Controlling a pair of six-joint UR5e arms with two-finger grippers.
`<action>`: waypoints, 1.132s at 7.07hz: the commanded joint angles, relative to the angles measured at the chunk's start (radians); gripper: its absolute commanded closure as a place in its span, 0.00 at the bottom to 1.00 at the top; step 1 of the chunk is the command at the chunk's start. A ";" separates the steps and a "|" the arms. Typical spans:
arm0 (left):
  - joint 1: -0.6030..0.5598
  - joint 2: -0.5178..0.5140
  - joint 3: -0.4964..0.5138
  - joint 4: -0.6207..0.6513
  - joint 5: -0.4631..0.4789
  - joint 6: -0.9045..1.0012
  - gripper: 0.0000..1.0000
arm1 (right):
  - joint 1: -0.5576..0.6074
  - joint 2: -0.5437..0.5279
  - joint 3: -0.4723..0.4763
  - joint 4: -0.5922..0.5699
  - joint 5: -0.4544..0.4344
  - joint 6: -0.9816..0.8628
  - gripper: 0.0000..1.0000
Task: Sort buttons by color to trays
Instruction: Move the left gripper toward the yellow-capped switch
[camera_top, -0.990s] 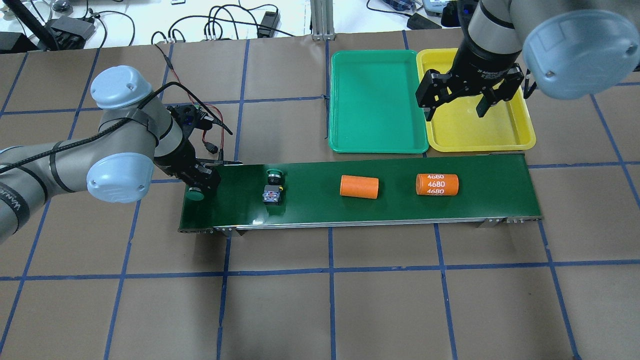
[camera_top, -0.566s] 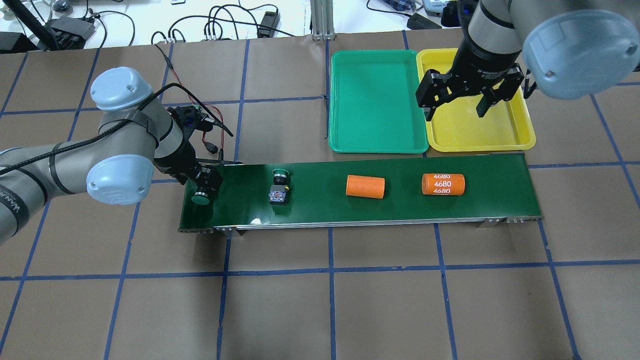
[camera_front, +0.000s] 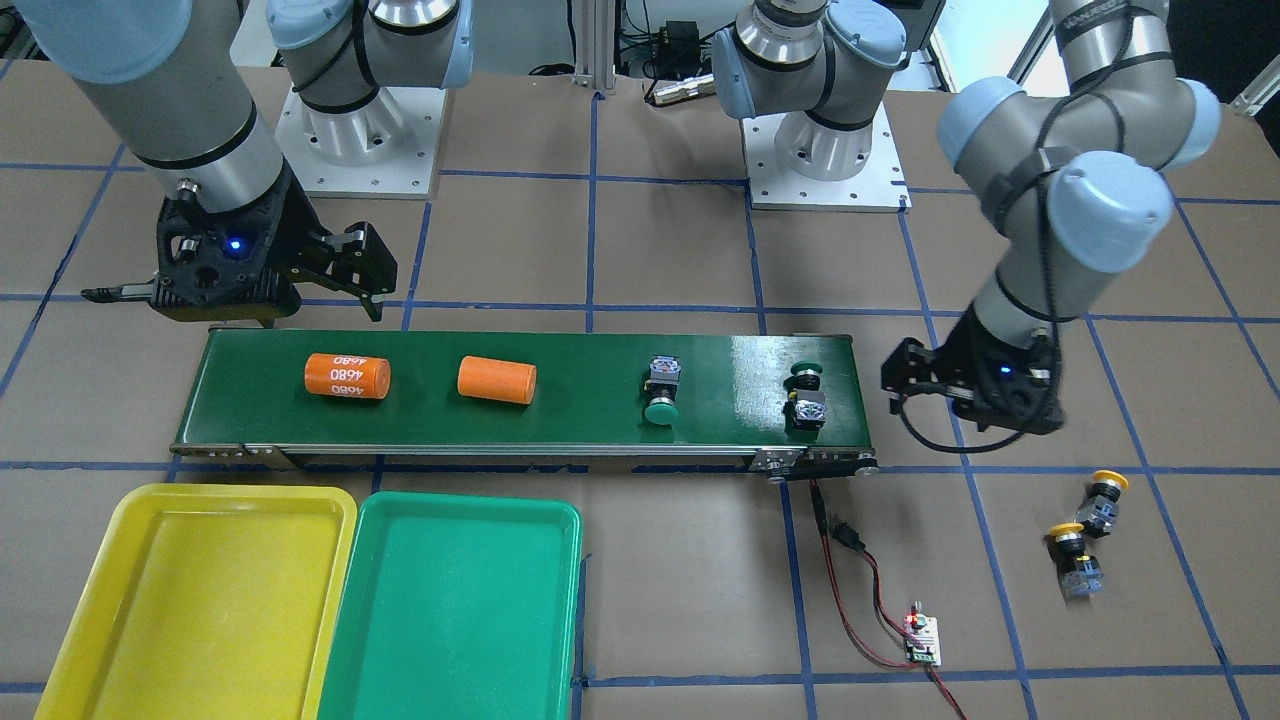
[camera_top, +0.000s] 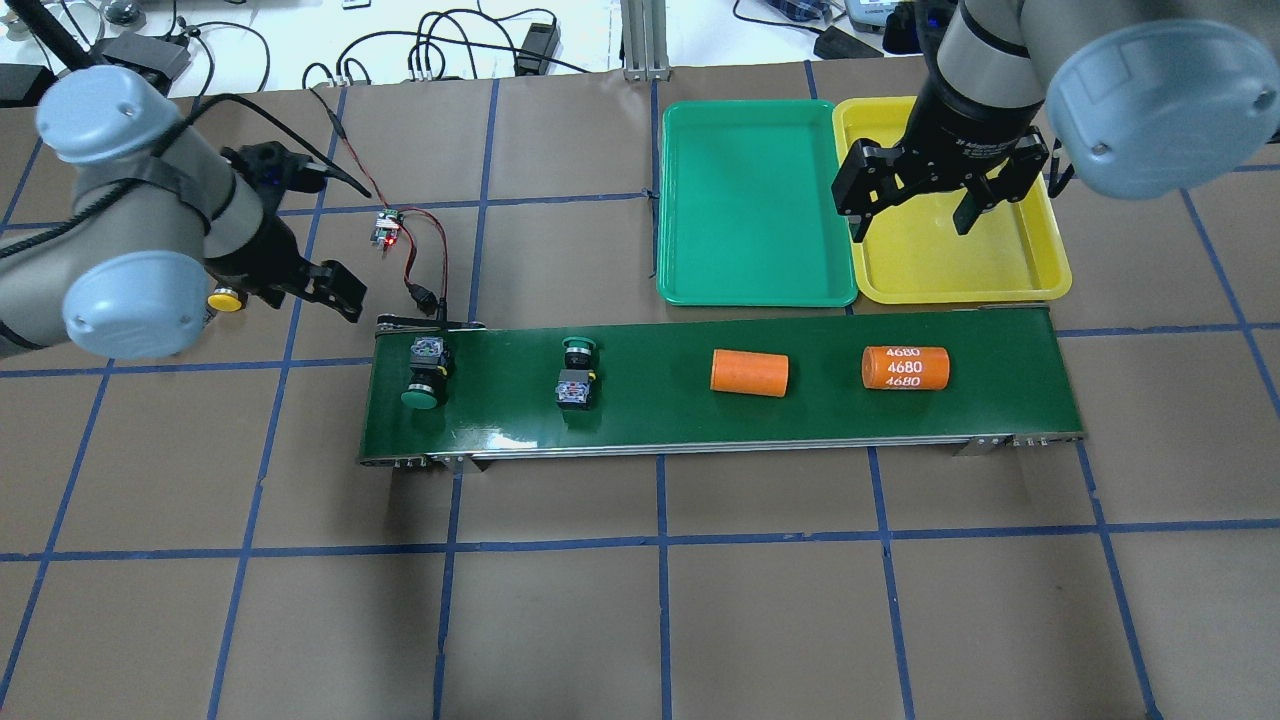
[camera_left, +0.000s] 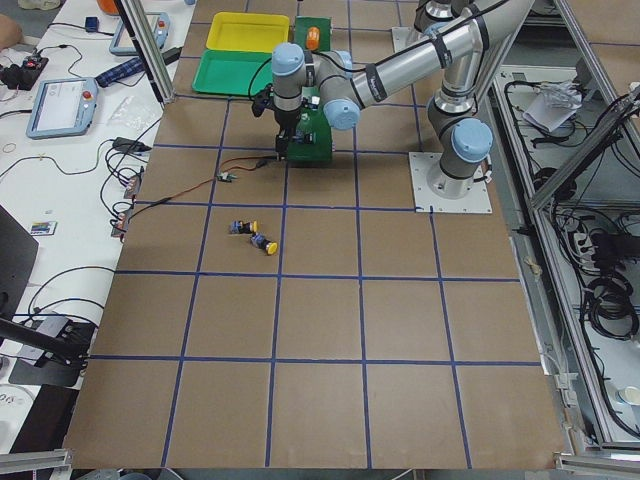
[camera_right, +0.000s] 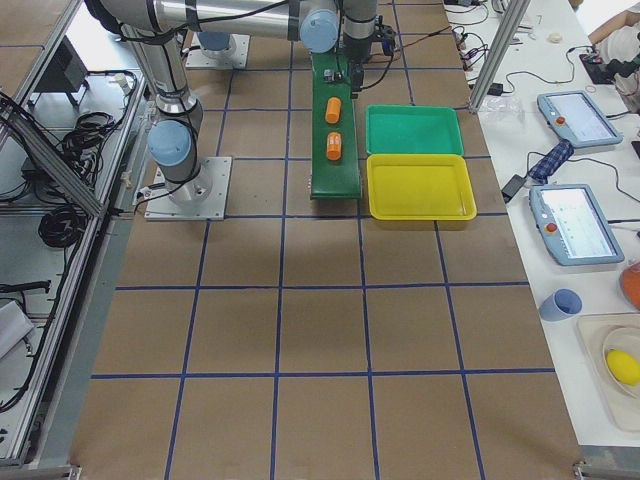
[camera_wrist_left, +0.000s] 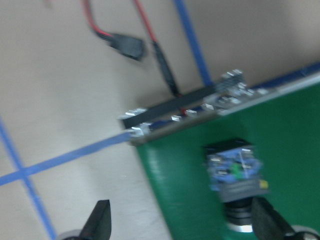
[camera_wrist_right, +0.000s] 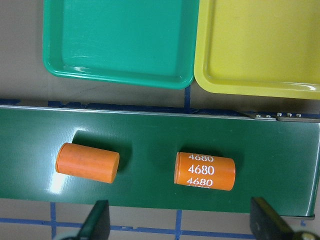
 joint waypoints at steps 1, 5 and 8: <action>0.102 -0.115 0.127 0.003 0.007 -0.006 0.00 | -0.001 0.000 0.000 0.000 0.000 0.000 0.00; 0.176 -0.381 0.324 0.078 0.008 0.008 0.00 | -0.001 0.000 0.000 0.000 0.000 0.000 0.00; 0.176 -0.432 0.335 0.080 0.013 0.008 0.00 | -0.001 -0.002 0.000 0.000 0.000 0.000 0.00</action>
